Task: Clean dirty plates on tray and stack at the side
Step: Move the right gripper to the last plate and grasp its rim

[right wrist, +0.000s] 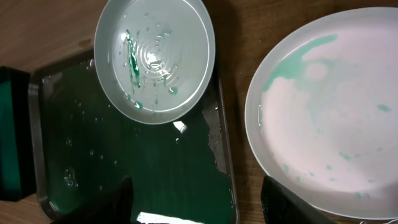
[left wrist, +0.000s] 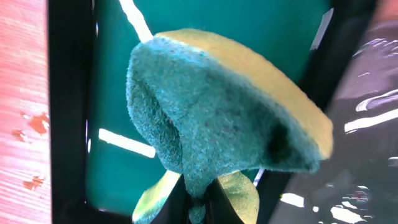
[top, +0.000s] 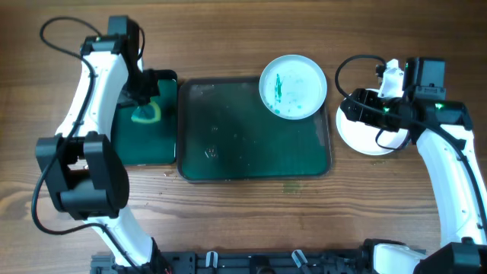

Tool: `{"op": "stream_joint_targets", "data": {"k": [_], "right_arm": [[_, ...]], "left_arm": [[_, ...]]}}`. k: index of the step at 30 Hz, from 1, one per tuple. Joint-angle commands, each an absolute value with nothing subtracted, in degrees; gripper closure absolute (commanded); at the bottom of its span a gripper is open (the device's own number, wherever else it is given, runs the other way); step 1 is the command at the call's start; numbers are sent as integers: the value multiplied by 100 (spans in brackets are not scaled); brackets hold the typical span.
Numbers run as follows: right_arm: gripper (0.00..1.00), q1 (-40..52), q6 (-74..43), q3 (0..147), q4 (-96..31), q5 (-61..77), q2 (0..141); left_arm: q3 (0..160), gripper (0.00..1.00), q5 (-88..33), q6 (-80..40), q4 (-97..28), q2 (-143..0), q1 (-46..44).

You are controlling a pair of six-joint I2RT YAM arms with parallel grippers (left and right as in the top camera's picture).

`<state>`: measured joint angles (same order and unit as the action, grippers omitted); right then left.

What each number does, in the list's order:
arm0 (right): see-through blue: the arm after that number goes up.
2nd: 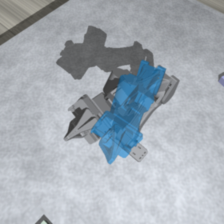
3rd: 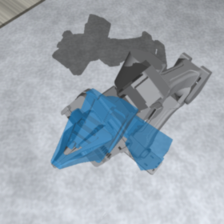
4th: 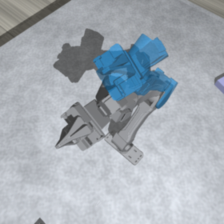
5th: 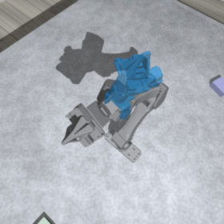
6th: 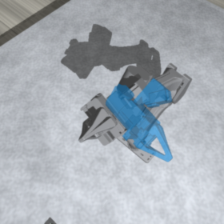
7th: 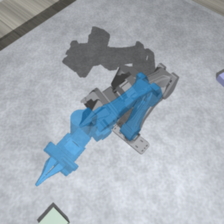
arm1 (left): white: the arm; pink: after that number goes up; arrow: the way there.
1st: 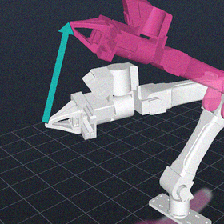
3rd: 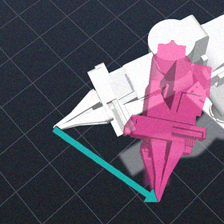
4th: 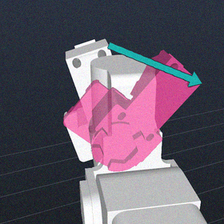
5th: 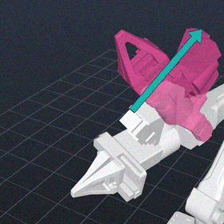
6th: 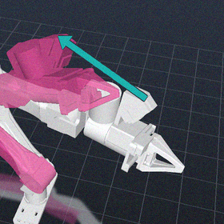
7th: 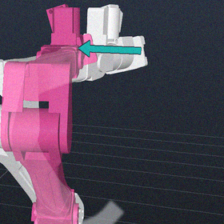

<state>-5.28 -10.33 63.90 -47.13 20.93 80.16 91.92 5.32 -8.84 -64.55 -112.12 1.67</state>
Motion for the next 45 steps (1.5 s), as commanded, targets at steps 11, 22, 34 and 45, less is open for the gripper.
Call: {"op": "stream_joint_targets", "data": {"k": [11,22,34,45], "right_arm": [[34,-504,-906,6449,-4641,2045,8071],[34,-427,-1100,7019,-4379,2064,8130],[38,270,-1850,7575,-4198,2058,9561],[64,539,-2827,7572,-4051,1267,10709]], "left_arm": [[8619,31,604,-770,-6069,-11153,167],[10359,18,-353,-766,-7450,-10973,78],[10575,18,-976,-768,-7376,-10853,-698],[10575,23,-781,-799,-7310,-10853,-814]]}}
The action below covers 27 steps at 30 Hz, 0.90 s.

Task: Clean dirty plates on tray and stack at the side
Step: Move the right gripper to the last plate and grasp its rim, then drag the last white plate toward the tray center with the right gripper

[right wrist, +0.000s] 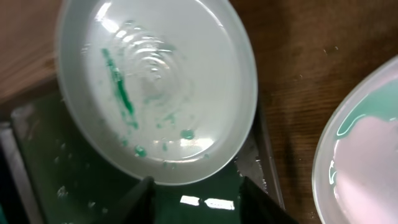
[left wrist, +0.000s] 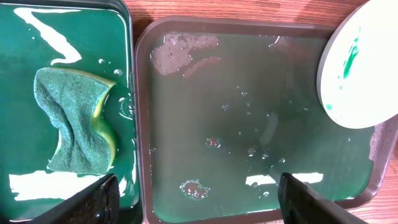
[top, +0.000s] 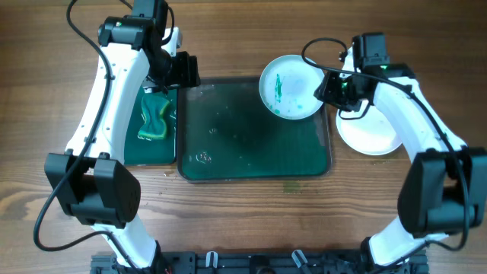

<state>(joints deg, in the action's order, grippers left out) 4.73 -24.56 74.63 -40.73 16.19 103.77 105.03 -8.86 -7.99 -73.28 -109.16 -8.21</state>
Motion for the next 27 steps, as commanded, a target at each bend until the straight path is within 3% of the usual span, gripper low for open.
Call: {"op": "stream_joint_targets", "data": {"k": [1,9,15,16,25,27], "right_arm": [[65,556,-2869,7570,-4049,1247,10790],[83,729,-2869,7564,-3854,1216,11419],[90,733,-2788,7546,-3830,1007,11592],[96,744,-2689,7546,-3837,1055,11594],[95,1253,-1852,7548,-5035,2132,11483],[85,1297,-1793,7548,-5146,2132,11452]], "left_arm": [[10575,23,-722,-814,-7310,-10853,-814],[10575,26,-628,-814,-7310,-10853,-814],[10575,26,-482,-816,-7312,-10853,-814],[10575,27,-438,-819,-7312,-10853,-803],[10575,26,-353,-836,-7456,-10853,-558],[10575,25,-355,-836,-7463,-10853,-521]]}}
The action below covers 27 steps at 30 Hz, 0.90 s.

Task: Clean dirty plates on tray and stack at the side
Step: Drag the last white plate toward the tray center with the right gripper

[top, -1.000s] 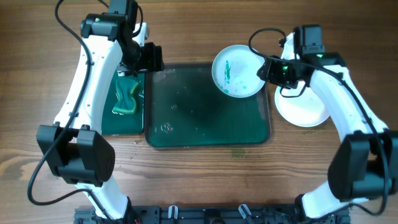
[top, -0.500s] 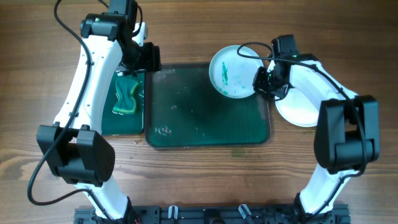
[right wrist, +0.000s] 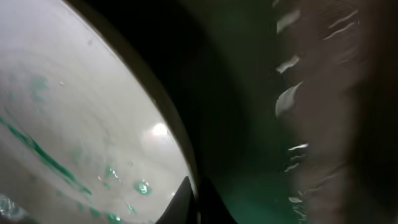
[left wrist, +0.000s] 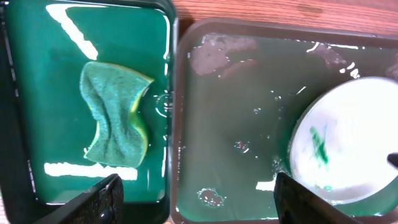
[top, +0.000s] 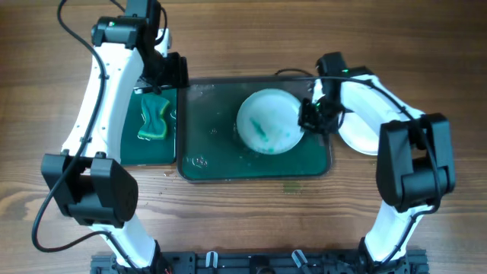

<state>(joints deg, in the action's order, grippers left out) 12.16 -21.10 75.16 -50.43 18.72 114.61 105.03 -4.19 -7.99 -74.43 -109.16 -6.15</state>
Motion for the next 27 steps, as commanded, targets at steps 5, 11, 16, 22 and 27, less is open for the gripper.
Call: {"op": "stream_joint_targets", "data": {"k": [5,11,16,22,27], "right_arm": [[48,1295,-1017,7548,-4635,2029,11452],[48,1308,-445,7548,-3754,1933,11491],[63,1542,-460,7546,-3946,2228,11493],[88,1800,-1170,7516,-4206,1483,11498],[96,1800,-1981,7220,-4051,1282,11498]], "left_arm": [[10575,21,-353,-832,-7459,-10853,-517],[10575,20,-353,-832,-7461,-10853,-517],[10575,19,-353,-832,-7461,-10853,-517],[10575,19,-353,-832,-7465,-10853,-517],[10575,20,-353,-834,-7470,-10853,-517]]}}
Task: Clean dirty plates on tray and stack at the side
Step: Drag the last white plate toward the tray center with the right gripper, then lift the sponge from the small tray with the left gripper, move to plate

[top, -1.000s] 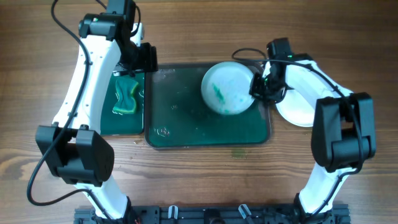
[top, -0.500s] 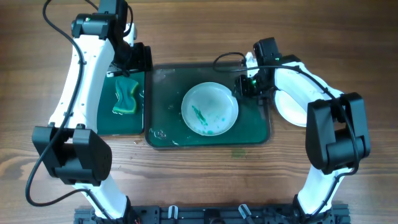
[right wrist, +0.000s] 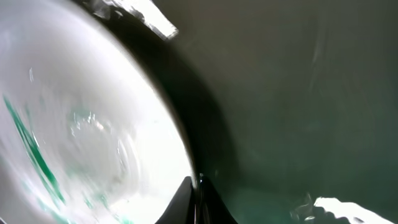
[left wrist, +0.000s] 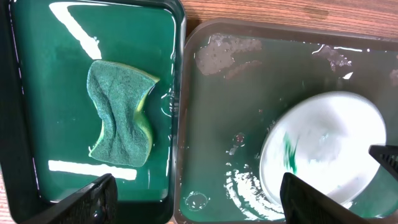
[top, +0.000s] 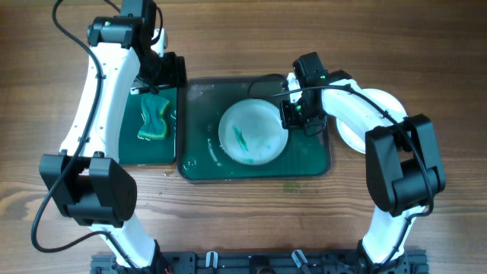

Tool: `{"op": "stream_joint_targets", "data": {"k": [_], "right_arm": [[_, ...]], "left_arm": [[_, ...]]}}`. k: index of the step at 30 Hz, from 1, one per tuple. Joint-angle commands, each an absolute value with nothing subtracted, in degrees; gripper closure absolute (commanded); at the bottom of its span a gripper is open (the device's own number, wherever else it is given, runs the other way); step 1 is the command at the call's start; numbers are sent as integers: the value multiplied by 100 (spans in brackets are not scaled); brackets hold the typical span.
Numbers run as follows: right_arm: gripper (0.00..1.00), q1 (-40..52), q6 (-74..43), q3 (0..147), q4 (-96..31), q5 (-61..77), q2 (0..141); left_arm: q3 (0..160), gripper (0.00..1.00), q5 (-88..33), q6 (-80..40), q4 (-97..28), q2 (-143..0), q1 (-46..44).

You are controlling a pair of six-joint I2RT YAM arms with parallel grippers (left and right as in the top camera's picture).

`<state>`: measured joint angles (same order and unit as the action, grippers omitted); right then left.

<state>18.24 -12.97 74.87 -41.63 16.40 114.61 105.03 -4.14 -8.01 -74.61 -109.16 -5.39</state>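
Note:
A white plate (top: 253,133) with green streaks lies in the water of the big dark tray (top: 304,166), near its middle. My right gripper (top: 293,114) is shut on the plate's right rim; in the right wrist view its closed tips (right wrist: 198,199) pinch the plate (right wrist: 81,124) at its edge. A green-and-yellow sponge (top: 153,116) lies loose in the small green tray (top: 129,148) at the left, also visible as the sponge (left wrist: 121,115). My left gripper (top: 169,72) hangs open above the border of the two trays, its fingers (left wrist: 93,199) wide apart over the plate (left wrist: 323,155).
A white plate (top: 374,135) sits on the wooden table right of the big tray, partly under my right arm. The big tray (left wrist: 224,93) holds soapy water and bubbles. Bare wood lies in front of both trays.
My right gripper, still shut on the plate's rim, has moved left, and the plate now lies nearer the tray's middle. The left gripper and the sponge have hardly moved.
First my left gripper was shut on the sponge over the small tray, and the right one was open over the side plate. Then the sponge lay loose, left gripper open, right gripper open by the dirty plate at the tray's far corner. Then it held that plate inside the tray.

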Motion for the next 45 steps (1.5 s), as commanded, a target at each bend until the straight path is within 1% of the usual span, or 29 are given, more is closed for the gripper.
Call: {"op": "stream_joint_targets", "data": {"k": [1,9,19,22,26,28,32,41,42,45], "right_arm": [[96,1800,-2099,7129,-3992,1258,11498],[96,1793,-2869,7043,-3940,867,11498],[96,1793,-2849,7037,-3817,856,11498],[96,1793,-2845,7037,-3789,856,11498],[95,1793,-2840,7037,-3750,856,11498],[96,1793,-2827,7037,-3750,856,11498],[96,1793,-2735,7037,-3750,858,11498],[96,1793,-2707,7037,-3734,882,11498],[96,1793,-2703,7037,-3734,882,11498],[96,1793,-2700,7037,-3732,882,11498]], "left_arm": [[10575,20,-353,-832,-7467,-10853,-517],[10503,22,-196,-836,-7555,-10853,-489],[9649,24,-207,-941,-7159,-10855,78],[9303,32,-207,-735,-6877,-10855,224],[8833,39,-202,-316,-6337,-10857,242],[8600,43,-180,-316,-6053,-10857,244],[8160,45,-183,-213,-5537,-10934,285],[8066,46,338,-19,-5275,-11496,292],[8066,48,333,-21,-5234,-11522,292],[8066,60,329,-45,-5148,-11550,292]]}}
